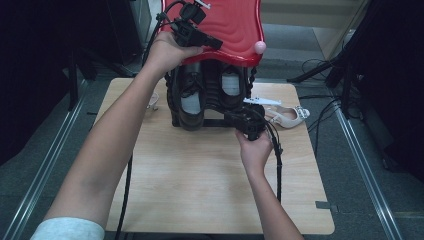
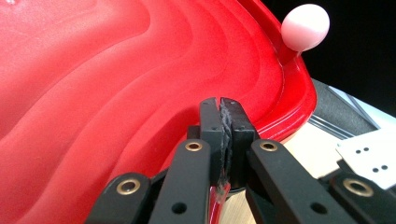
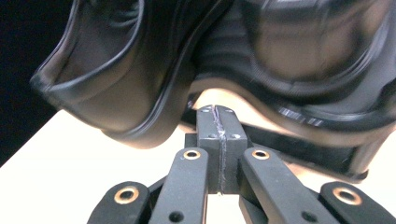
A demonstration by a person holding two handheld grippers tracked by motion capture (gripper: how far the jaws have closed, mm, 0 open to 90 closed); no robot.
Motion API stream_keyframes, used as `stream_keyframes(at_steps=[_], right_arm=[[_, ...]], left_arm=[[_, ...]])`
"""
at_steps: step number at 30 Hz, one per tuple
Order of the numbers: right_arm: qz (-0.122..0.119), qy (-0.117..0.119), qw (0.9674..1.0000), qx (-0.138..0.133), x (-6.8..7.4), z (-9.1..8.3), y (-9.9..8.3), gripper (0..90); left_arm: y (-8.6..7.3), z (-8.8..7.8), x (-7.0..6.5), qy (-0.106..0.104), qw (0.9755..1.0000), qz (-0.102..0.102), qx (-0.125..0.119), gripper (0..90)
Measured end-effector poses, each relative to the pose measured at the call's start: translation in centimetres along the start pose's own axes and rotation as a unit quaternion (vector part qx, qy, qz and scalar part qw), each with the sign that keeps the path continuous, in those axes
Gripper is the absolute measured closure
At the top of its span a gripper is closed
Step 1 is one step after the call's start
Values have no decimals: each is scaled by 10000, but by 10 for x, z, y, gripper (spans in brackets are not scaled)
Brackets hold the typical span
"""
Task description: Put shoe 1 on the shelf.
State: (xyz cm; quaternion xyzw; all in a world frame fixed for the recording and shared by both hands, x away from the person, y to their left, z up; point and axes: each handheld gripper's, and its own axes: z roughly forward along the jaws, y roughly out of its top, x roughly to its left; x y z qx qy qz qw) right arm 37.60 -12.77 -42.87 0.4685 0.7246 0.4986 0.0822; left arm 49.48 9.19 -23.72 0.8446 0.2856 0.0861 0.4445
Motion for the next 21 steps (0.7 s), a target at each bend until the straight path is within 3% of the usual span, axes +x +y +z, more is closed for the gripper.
stream_keyframes(at_steps=[13,21], right_arm=[[-72,404,9990,162,18,1,-25,900],[-72,728,9967,353,34,19,-40,900]], left_arm=[[1,1,1,-57,10000,-50,-3,890],[1,1,2,-63,10000,-40,25,890]])
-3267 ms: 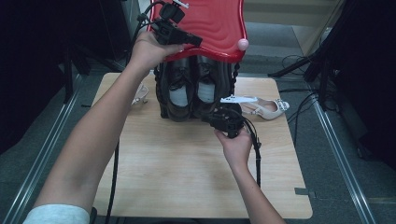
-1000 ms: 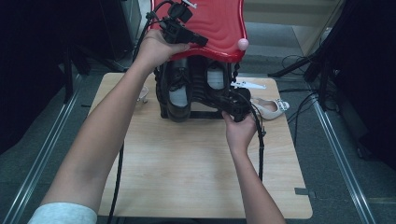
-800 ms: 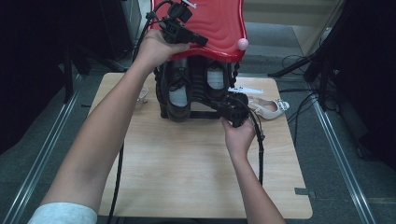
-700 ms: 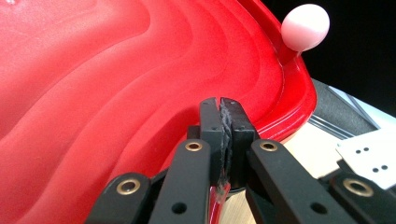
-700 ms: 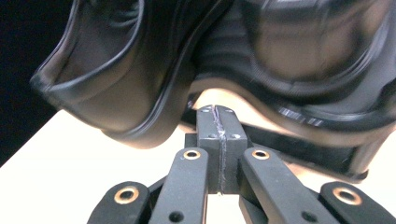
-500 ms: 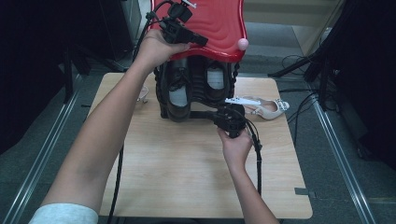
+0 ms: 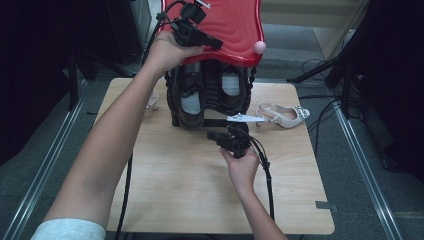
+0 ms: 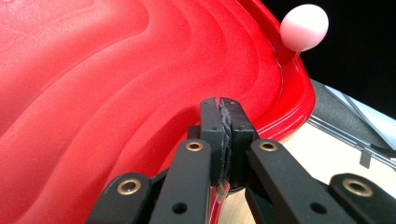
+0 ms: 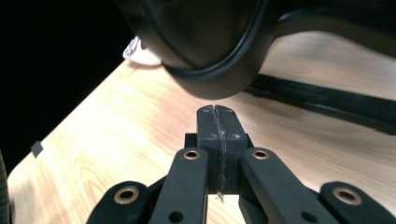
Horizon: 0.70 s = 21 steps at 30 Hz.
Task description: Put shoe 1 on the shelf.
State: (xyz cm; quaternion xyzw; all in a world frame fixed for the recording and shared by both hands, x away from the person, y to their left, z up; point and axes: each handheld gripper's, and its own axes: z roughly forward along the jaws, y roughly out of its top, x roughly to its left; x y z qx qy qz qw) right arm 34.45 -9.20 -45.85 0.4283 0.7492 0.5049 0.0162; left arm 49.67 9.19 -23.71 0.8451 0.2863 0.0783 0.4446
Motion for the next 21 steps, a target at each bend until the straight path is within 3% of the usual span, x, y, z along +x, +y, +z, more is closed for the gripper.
stream_keyframes(at_steps=[3,9,16,18,21], right_arm=[[29,263,9996,72,5,12,-3,900],[-28,530,9986,8,21,28,4,900],[86,524,9985,-155,22,35,18,900],[141,651,9977,-106,21,36,21,900],[55,604,9981,-77,22,37,23,900]], left_arm=[[0,1,1,-18,10000,-17,-19,889],[1,1,0,-24,10000,-41,1,890],[1,1,0,-26,10000,-62,-22,889],[0,0,1,-36,10000,-33,7,889],[0,0,0,-29,10000,-68,-18,889]])
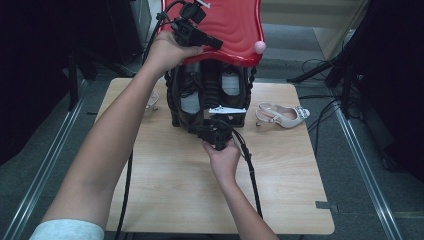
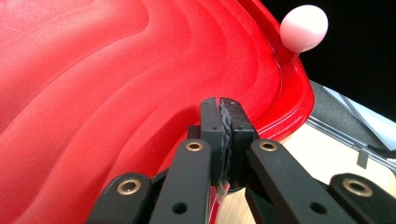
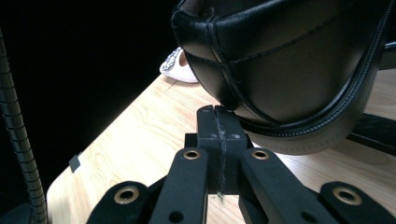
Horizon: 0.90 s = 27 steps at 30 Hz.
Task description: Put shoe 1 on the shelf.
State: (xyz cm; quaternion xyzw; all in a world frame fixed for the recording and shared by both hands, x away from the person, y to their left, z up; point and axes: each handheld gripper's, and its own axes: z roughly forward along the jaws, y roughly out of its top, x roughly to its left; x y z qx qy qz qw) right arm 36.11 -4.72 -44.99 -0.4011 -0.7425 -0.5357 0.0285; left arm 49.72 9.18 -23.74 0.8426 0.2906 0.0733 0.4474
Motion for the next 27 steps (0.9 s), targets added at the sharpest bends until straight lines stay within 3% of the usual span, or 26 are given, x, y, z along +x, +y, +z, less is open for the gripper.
stream_keyframes(at_steps=[4,13,17,20,23,27], right_arm=[[-27,-1,10000,92,-1,0,4,900],[-92,-303,9995,67,-9,0,23,900],[-41,-330,9994,-12,-14,7,33,900],[161,-244,9995,-100,-20,12,39,900],[81,-396,9992,-58,-18,18,48,900],[45,-426,9991,51,-17,29,59,900]], left_arm=[[0,0,0,-8,10000,-22,8,889],[0,0,0,-12,10000,-31,10,889],[0,0,1,-29,10000,-39,18,889],[0,0,0,5,10000,-13,-6,889],[0,0,0,12,10000,0,-10,889],[0,0,0,1,10000,-9,-3,889]])
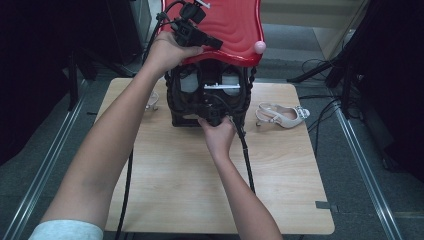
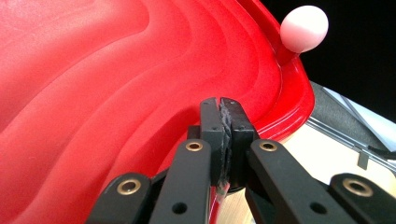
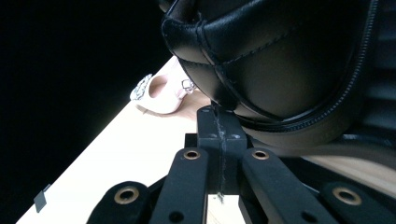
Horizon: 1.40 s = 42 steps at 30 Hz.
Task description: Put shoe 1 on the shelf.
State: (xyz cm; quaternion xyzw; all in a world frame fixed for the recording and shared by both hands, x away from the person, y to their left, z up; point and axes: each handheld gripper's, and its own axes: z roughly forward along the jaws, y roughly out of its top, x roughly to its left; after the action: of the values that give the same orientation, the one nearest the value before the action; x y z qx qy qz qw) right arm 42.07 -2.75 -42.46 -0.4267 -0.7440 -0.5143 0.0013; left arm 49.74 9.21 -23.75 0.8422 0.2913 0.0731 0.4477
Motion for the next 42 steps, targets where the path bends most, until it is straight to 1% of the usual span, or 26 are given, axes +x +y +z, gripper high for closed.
stream_keyframes(at_steps=[4,7,9,12,14,16,17,19,20,21,23,25,26,27,28,29,31,32,34,35,37,38,39,40,41,42], right_arm=[[-113,18,9999,62,2,11,6,900],[-147,22,9997,185,2,17,7,900],[-138,67,9998,147,2,16,6,900],[-116,200,9997,67,4,8,4,900],[-240,207,9994,113,7,2,0,900],[-263,207,9994,91,8,-4,-4,900],[-229,245,9994,74,8,-7,-6,900],[-289,254,9992,55,8,-13,-10,900],[-291,262,9992,20,8,-16,-12,893],[-299,285,9991,6,7,-19,-14,887],[-366,333,9988,-11,6,-27,-18,887],[-383,443,9983,-4,5,-36,-22,886],[-391,486,9981,-20,5,-40,-25,874],[-492,544,9973,-57,5,-45,-27,849],[-623,572,9963,-146,5,-50,-31,824],[-710,550,9958,-183,5,-54,-35,803],[-646,553,9960,-262,3,-63,-42,774],[-576,531,9966,-242,1,-68,-46,753],[-527,511,9971,-199,-2,-75,-55,725],[-543,466,9973,-184,-4,-79,-60,718],[-418,377,9983,-162,-8,-86,-68,698],[-339,345,9987,-185,-11,-90,-72,699],[-244,344,9989,-184,-13,-94,-76,719],[-166,385,9990,-181,-16,-97,-80,747],[-172,432,9987,-204,-18,-100,-84,759],[-195,388,9988,-239,-19,-103,-87,768]], left_arm=[[0,0,0,9,10000,29,12,889],[0,-1,-1,7,10000,31,9,885],[-1,-1,0,-5,10000,23,2,882],[-1,-2,0,-20,10000,2,-19,865],[-1,-2,-1,12,10000,57,-37,857],[-1,-2,-1,29,10000,50,-37,857],[-1,-2,-1,71,9999,112,-30,859],[0,-3,-4,160,9998,140,-30,856],[-1,-3,-5,246,9995,168,-63,852],[-1,-4,-6,270,9995,175,-70,846],[-2,-6,-8,150,9998,58,-83,823],[-4,-10,-12,39,9999,104,-129,801],[-4,-12,-15,31,9998,167,-100,789],[-4,-16,-18,82,9997,239,-58,785],[-6,-18,-22,83,9997,228,-102,780],[-6,-22,-25,10,9998,176,-119,769],[-10,-28,-33,-18,9998,188,-117,746],[-12,-31,-36,-30,9997,247,-48,730],[-20,-36,-44,-44,9994,325,-57,714],[-24,-38,-46,-118,9995,309,-23,701],[-35,-41,-50,-208,9996,213,10,666],[-40,-42,-51,-305,9994,183,32,646],[-46,-44,-52,-469,9989,75,31,602],[-51,-45,-53,-568,9984,55,24,558],[-57,-46,-56,-573,9983,55,2,553],[-63,-47,-58,-560,9984,99,-26,553]])
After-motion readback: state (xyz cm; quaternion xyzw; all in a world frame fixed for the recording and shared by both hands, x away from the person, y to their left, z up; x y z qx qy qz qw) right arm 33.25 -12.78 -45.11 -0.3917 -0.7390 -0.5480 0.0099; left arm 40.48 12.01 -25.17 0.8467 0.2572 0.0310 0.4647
